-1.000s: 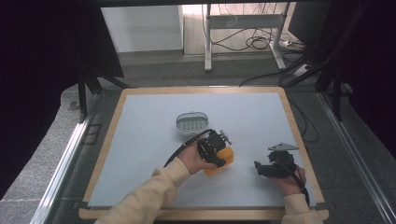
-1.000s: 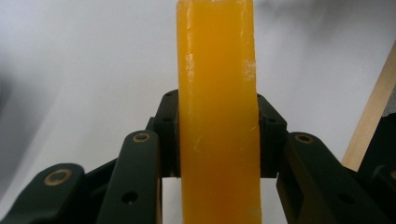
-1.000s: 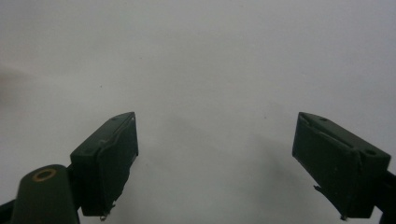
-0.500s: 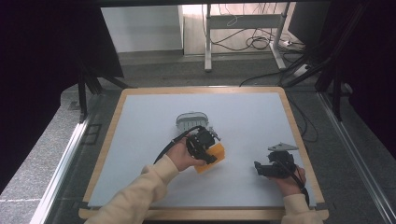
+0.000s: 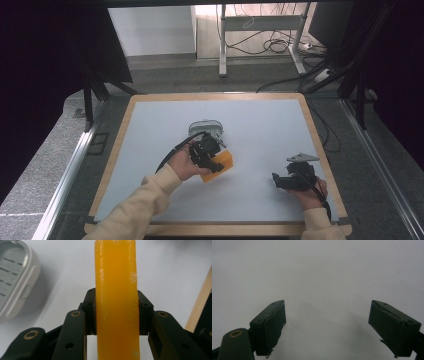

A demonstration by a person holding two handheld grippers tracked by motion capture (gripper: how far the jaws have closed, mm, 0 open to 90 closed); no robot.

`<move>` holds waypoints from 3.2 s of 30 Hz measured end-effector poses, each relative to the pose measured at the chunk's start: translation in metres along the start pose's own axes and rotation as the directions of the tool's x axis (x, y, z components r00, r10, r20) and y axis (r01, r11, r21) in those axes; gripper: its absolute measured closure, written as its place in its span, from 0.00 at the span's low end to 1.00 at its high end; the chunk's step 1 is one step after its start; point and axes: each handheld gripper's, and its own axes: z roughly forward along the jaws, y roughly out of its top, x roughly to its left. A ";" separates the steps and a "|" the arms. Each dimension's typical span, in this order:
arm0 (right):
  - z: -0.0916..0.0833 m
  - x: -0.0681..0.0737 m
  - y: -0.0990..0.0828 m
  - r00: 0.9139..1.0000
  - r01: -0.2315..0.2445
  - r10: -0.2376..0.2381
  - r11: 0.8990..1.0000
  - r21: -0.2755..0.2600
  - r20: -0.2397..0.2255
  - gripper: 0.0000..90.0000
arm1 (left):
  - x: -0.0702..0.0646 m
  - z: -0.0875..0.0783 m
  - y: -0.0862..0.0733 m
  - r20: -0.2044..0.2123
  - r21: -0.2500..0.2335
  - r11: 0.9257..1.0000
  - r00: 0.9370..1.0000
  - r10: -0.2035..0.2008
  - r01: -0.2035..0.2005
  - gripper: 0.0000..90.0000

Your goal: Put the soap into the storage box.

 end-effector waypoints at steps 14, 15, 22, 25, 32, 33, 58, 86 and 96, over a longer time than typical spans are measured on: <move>-0.002 0.001 0.001 1.000 0.006 -0.006 1.000 -0.022 -0.003 0.16 | 0.010 -0.015 -0.007 -0.004 -0.017 1.000 1.000 0.003 -0.003 0.69; -0.002 0.001 0.001 1.000 0.006 -0.006 1.000 -0.023 -0.003 0.16 | 0.013 -0.018 -0.008 0.003 -0.021 1.000 1.000 -0.004 0.004 0.69; -0.004 0.002 0.001 1.000 0.006 -0.006 1.000 -0.030 -0.005 0.16 | 0.020 -0.022 -0.010 -0.006 -0.032 0.999 1.000 -0.017 0.017 0.69; -0.004 0.002 0.001 1.000 0.011 -0.011 0.999 -0.033 -0.007 0.16 | 0.022 -0.023 -0.011 -0.011 -0.035 0.999 1.000 -0.020 0.020 0.69; -0.003 0.005 0.001 0.999 0.021 -0.022 0.999 -0.039 -0.024 0.16 | 0.030 -0.025 -0.011 -0.010 -0.044 0.999 1.000 -0.027 0.027 0.69; -0.003 0.005 0.001 0.999 0.021 -0.022 0.999 -0.041 -0.026 0.16 | 0.031 -0.025 -0.011 -0.008 -0.049 0.998 1.000 -0.028 0.028 0.69; -0.004 0.007 0.002 0.999 0.029 -0.030 0.998 -0.056 -0.023 0.16 | 0.055 -0.038 -0.015 -0.058 -0.072 0.997 0.998 -0.033 0.029 0.69; -0.004 0.005 0.002 1.000 0.012 -0.013 0.999 -0.049 -0.012 0.16 | 0.079 -0.056 -0.015 -0.087 -0.077 0.996 0.995 -0.051 0.045 0.69; -0.005 0.004 0.002 1.000 0.007 -0.008 0.999 -0.052 -0.011 0.16 | 0.085 -0.060 -0.013 -0.103 -0.075 0.997 0.994 -0.042 0.034 0.69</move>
